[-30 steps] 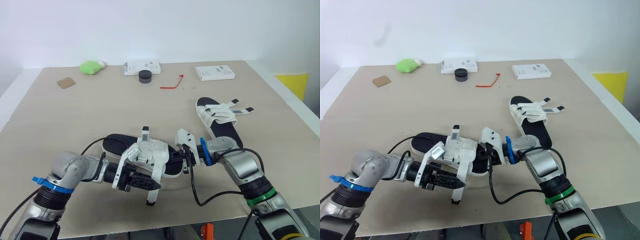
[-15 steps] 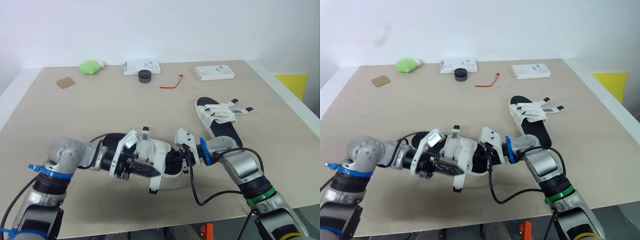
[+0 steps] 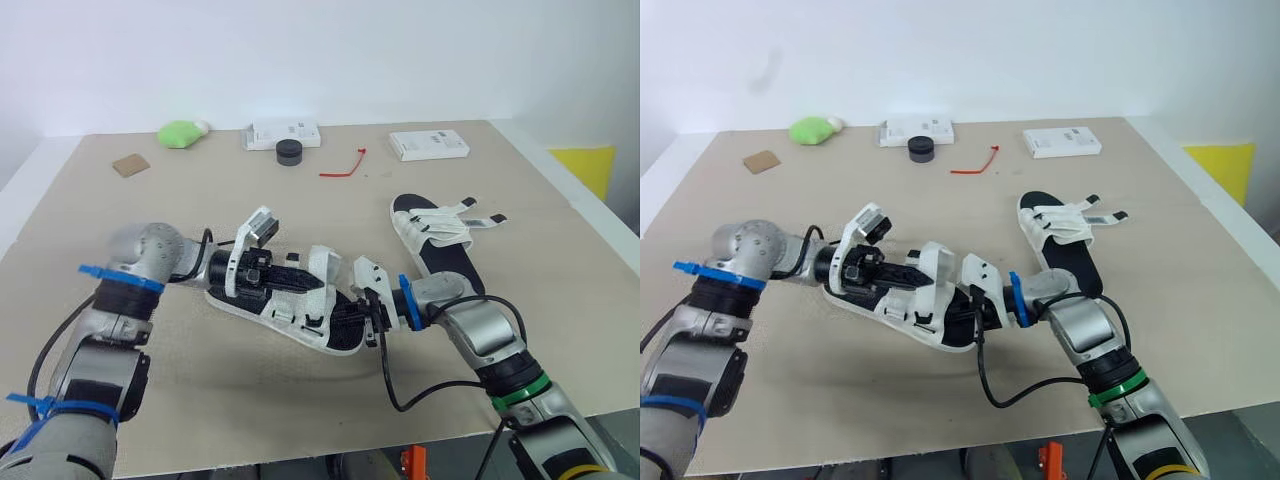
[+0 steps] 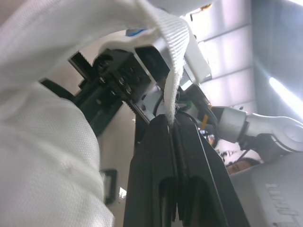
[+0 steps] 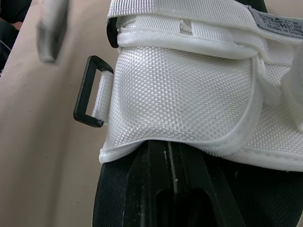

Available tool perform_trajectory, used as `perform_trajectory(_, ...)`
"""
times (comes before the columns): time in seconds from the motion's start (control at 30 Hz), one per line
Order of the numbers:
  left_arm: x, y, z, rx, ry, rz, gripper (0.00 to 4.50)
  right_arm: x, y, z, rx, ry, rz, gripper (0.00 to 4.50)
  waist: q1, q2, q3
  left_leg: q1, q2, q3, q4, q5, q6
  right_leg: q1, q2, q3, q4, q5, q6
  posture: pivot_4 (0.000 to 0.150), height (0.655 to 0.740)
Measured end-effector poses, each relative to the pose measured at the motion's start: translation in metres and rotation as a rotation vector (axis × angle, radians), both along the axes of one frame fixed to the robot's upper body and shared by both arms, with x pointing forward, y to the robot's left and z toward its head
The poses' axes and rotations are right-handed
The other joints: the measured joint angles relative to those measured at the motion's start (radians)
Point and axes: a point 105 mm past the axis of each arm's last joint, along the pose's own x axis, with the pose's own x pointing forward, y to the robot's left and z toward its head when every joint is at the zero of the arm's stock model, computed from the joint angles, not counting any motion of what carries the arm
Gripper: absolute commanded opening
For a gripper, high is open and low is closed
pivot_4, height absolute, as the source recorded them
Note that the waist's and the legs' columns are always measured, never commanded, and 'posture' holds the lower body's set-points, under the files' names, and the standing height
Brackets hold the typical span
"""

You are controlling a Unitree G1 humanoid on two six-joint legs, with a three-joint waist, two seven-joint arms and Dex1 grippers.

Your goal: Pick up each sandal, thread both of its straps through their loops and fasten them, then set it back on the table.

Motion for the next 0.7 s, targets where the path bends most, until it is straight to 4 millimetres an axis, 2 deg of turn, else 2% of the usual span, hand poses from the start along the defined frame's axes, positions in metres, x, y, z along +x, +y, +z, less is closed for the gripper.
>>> perform_trajectory(0.2, 0.014, -0.007, -0.015, 0.069, -0.022, -0.041, 0.01, -0.001, 0.0, 0.0, 0.001, -0.004, 0.001, 0.0, 0.0, 0.0, 0.0, -0.001, 0.0, 0.0, -0.001, 0.0, 0.0, -0.001, 0.0, 0.0, 0.0, -0.001, -0.001, 0.15, 0.74)
perform_trajectory(0.43, 0.014, -0.009, -0.021, 0.08, -0.01, -0.102, 0.01, -0.002, 0.0, 0.0, 0.002, -0.005, 0.0, 0.0, 0.0, 0.0, 0.0, -0.001, 0.0, 0.0, -0.001, 0.0, 0.001, -0.001, 0.001, 0.0, 0.0, -0.001, -0.001, 0.15, 0.74)
perform_trajectory(0.7, 0.013, -0.011, -0.019, 0.086, -0.003, -0.144, 0.01, -0.002, 0.001, 0.001, 0.002, -0.007, 0.0, 0.0, -0.001, 0.0, 0.0, -0.002, 0.0, 0.0, -0.001, -0.001, 0.001, -0.002, 0.001, 0.0, 0.0, -0.002, -0.001, 0.15, 0.74)
